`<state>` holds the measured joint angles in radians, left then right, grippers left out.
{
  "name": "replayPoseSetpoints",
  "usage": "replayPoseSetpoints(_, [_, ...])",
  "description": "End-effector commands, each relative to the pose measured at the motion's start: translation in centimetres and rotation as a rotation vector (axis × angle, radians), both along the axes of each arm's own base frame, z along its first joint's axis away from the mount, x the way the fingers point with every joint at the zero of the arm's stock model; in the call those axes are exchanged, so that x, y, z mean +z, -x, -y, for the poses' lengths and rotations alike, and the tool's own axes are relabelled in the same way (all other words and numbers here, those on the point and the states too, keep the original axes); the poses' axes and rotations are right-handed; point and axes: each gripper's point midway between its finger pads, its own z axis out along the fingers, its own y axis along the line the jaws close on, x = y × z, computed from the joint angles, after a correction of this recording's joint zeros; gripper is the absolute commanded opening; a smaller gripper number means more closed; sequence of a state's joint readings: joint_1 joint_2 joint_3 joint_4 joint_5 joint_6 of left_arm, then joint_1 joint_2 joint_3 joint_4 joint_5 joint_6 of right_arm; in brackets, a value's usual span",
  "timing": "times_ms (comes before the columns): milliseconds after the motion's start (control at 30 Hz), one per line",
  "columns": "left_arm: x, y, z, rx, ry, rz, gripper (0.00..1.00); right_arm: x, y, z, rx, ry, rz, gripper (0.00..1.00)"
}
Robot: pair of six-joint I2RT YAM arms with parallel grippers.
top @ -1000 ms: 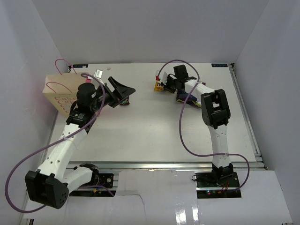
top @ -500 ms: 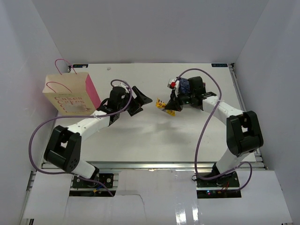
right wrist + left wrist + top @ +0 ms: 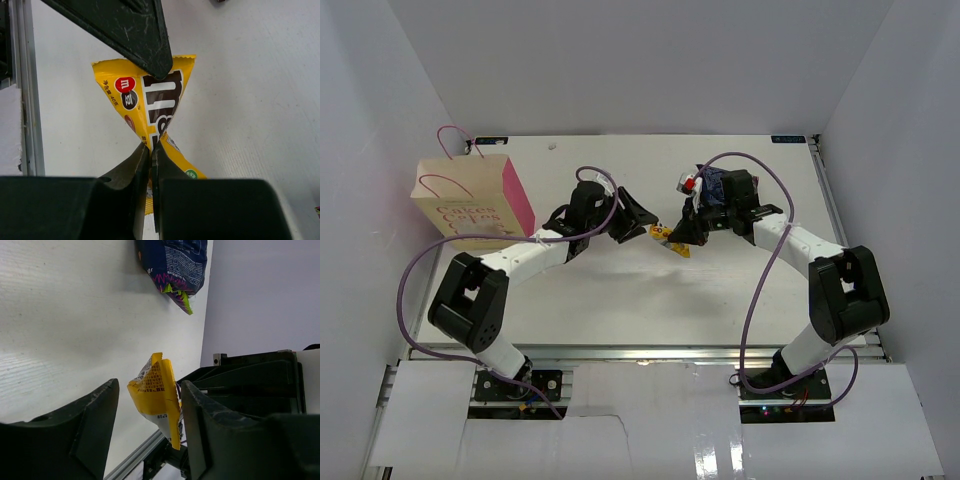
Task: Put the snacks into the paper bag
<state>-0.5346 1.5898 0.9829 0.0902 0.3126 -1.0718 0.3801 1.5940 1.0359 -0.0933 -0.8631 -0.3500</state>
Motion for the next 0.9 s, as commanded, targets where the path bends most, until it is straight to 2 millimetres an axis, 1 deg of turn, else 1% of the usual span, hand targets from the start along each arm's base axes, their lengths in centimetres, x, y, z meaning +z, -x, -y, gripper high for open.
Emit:
replayPoseSetpoints(0, [0.9,0.6,0.8,-0.043,0.027,-0.004,0.61,3.7,-0.9,-0.8,0.010,-0.062,0.087,0.08])
replayPoseSetpoints(33, [0.7,0.7,0.8,-0.047,0.027,-0.011,0.52,3.9,-0.9,-0.9,0.012,-0.066,0.089,0.08])
replayPoseSetpoints(133, [1.1,0.8,0.8,-0.044,0.035,-0.007,0.37,4.3,-0.7,-1.0,0.018,-0.073,0.088,0.09])
replayPoseSetpoints(200, [1.7,0.7,0.7,-0.040,0.037,0.007,0.34,4.4,-0.6,-0.9,0.018,-0.074,0.090,0.09])
replayPoseSetpoints(233, [2.3,0.6,0.7,-0.043,0.040,0.026,0.33,4.4,-0.4,-0.8,0.017,-0.073,0.091,0.09])
replayPoseSetpoints(300, [2.8,0.7,0.8,-0.051,0.038,0.033,0.25,4.5,-0.3,-0.7,0.015,-0.071,0.094,0.11])
replayPoseSetpoints(333, [3.2,0.7,0.8,-0.057,0.039,0.045,0.21,4.5,-0.3,-0.7,0.016,-0.071,0.096,0.15])
replayPoseSetpoints(367, [3.6,0.7,0.8,-0.062,0.045,0.055,0.14,4.5,-0.3,-0.7,0.015,-0.069,0.095,0.16])
replayPoseSetpoints(400, [3.9,0.9,0.9,-0.074,0.054,0.057,0.10,4.8,-0.3,-0.7,0.014,-0.071,0.101,0.17])
replayPoseSetpoints(433, [4.2,0.9,0.8,-0.077,0.058,0.063,0.06,4.9,-0.3,-0.7,0.014,-0.072,0.104,0.20])
replayPoseSetpoints(467, [4.6,1.0,0.7,-0.082,0.065,0.070,0.00,5.0,-0.4,-0.7,0.012,-0.072,0.107,0.23])
replayPoseSetpoints(500, [4.8,1.0,0.5,-0.080,0.067,0.069,0.00,5.1,-0.5,-0.7,0.007,-0.070,0.108,0.27])
replayPoseSetpoints(567, [5.5,1.1,-0.4,-0.066,0.052,0.081,0.00,5.5,-0.7,-0.7,-0.002,-0.068,0.115,0.45])
replayPoseSetpoints(633, [6.1,0.1,-2.6,0.014,0.007,0.095,0.00,6.0,-1.5,-0.5,-0.039,-0.053,0.128,0.63])
replayPoseSetpoints(667, [6.2,0.0,-3.8,0.044,-0.031,0.096,0.00,6.3,-1.7,-0.3,-0.053,-0.049,0.134,0.66])
replayPoseSetpoints(700, [8.1,-0.5,-6.0,0.106,-0.034,0.138,0.00,6.4,-2.1,-0.1,-0.079,-0.036,0.143,0.69])
replayPoseSetpoints(733, [8.5,-0.8,-7.7,0.158,-0.056,0.142,0.00,6.9,-2.4,0.1,-0.096,-0.036,0.155,0.71])
replayPoseSetpoints(767, [9.6,-1.1,-9.0,0.193,-0.058,0.165,0.00,7.1,-2.6,0.3,-0.107,-0.034,0.158,0.71])
replayPoseSetpoints(800, [11.9,-1.3,-11.8,0.265,-0.046,0.211,0.00,7.3,-2.9,0.6,-0.119,-0.036,0.164,0.72])
replayPoseSetpoints(833, [12.6,-1.4,-13.4,0.309,-0.057,0.218,0.00,7.5,-3.0,0.7,-0.124,-0.036,0.168,0.72])
replayPoseSetpoints(867, [14.2,-1.5,-14.7,0.342,-0.060,0.253,0.00,7.6,-3.2,0.8,-0.131,-0.035,0.172,0.72])
